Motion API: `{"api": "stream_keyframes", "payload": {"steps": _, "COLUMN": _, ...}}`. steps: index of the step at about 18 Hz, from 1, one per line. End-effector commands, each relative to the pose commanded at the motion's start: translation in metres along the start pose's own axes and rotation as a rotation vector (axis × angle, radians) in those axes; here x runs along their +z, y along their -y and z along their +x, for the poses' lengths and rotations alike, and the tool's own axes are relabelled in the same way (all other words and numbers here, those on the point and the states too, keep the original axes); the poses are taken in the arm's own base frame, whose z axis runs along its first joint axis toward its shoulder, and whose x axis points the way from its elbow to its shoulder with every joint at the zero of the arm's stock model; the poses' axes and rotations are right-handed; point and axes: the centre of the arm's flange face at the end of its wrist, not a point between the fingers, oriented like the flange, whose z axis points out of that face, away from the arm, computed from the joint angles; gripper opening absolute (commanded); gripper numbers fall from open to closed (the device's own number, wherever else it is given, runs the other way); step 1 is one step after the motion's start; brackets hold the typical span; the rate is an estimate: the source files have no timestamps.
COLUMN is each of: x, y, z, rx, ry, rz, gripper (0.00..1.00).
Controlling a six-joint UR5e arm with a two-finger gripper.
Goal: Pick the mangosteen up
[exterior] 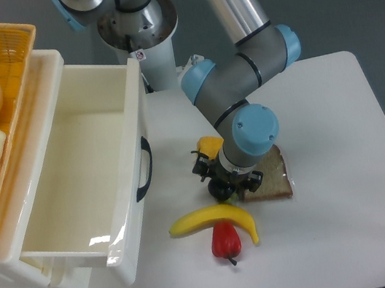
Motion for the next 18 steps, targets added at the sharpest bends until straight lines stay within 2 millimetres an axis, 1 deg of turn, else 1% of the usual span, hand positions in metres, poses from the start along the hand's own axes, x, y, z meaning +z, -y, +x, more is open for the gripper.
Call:
{"api": "stream_keyframes", "payload": {"steps": 3, "x": 0.0, "y": 0.0, "z": 0.0, "rx": 0.0, "ry": 0.0, "rz": 0.0, "gripper": 0.77}}
{"api": "stream_keyframes", "payload": {"steps": 4, "x": 0.0, "y": 0.0, "z": 0.0, "rx": -0.002, "ry": 0.0, "rz": 0.0, "gripper": 0.73}}
{"api": "stream_keyframes", "payload": {"steps": 6, "x": -0.001, "y": 0.0, "z": 0.0, "rx": -0.002, "ry": 0.0, "rz": 0.0, "gripper": 0.65}}
{"api": "stream_keyframes", "payload": {"steps": 7, "x": -0.002, "y": 0.0, "z": 0.001, "rx": 0.0, "ry": 0.0, "rz": 0.002, "gripper": 0.55}}
{"api": "stream_keyframes", "payload": {"steps": 9, "x": -0.005, "y": -0.001, "z": 0.001, "rx": 0.001, "ry": 0.004, "rz": 0.007, "gripper": 0.43}}
{"api": "stream_keyframes", "payload": {"steps": 10, "x": -0.008, "y": -0.002, "z": -0.001, "rx": 0.0, "ry": 0.008, "rz": 0.01, "gripper": 0.39}}
{"api": "stream_keyframes", "payload": {"steps": 11, "x": -0.01, "y": -0.002, "z": -0.002, "rx": 0.003, "ry": 0.012, "rz": 0.013, "gripper": 0.39}}
{"api": "stream_keyframes", "payload": {"steps": 12, "x": -0.013, "y": -0.002, "z": -0.003, "rx": 0.002, "ry": 0.014, "rz": 0.015, "gripper": 0.36}}
{"api": "stream_keyframes", "payload": {"steps": 14, "x": -0.018, "y": -0.002, "z": -0.007, "rx": 0.003, "ry": 0.024, "rz": 0.023, "gripper": 0.29}}
{"api": "stream_keyframes", "payload": {"steps": 16, "x": -0.034, "y": 0.0, "z": -0.015, "rx": 0.0, "ry": 0.049, "rz": 0.043, "gripper": 0.28}}
{"api": "stream_keyframes", "payload": {"steps": 18, "x": -0.061, "y": 0.003, "z": -0.023, "rx": -0.001, "ry": 0.091, "rz": 0.074, "gripper": 0.28}}
